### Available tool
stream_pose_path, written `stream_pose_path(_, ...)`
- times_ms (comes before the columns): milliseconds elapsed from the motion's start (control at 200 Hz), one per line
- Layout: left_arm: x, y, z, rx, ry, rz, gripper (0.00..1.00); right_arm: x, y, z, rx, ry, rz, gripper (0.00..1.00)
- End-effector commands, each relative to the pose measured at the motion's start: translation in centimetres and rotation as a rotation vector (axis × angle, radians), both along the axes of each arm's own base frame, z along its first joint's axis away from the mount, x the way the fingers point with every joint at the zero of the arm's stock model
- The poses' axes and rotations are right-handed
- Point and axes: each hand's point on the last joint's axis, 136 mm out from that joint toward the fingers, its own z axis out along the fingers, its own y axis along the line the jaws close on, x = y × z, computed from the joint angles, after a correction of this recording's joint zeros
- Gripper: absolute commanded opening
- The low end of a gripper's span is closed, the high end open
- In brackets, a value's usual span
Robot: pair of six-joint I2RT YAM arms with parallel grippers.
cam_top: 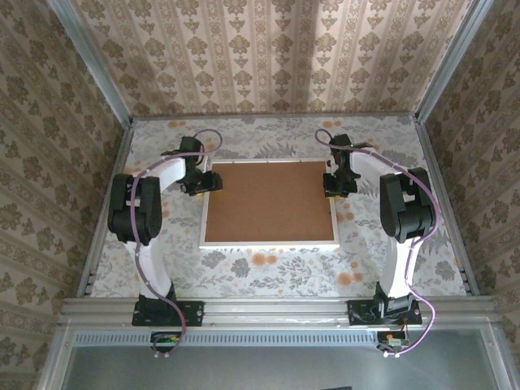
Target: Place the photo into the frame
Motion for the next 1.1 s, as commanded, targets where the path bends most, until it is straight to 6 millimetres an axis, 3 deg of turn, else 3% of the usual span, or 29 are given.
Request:
stream_pose_path(0,0.1,0.6,1.7,-0.070,-0.033,0.048,0.64,-1.1,1.0,-1.8,0.006,0.067,0.039,0.21)
stream_pose_path(160,0.1,2.1,1.8,-0.104,-0.039,0.088,0.64,-1.0,0.5,-1.3,-0.001,0.059,0.031,0.21)
stream_pose_path(435,0.9,1.8,1.0,-0.175,-0.023,0.092,0.52,-1.0,0.7,-1.6,0.005,0.065,0.035,0.20)
stream_pose_path(1095,0.6,2.0,-1.2,-0.150,0.027,0.090,0.46,-1.1,0.7,-1.5,0.008,0.064,0.036,0.21)
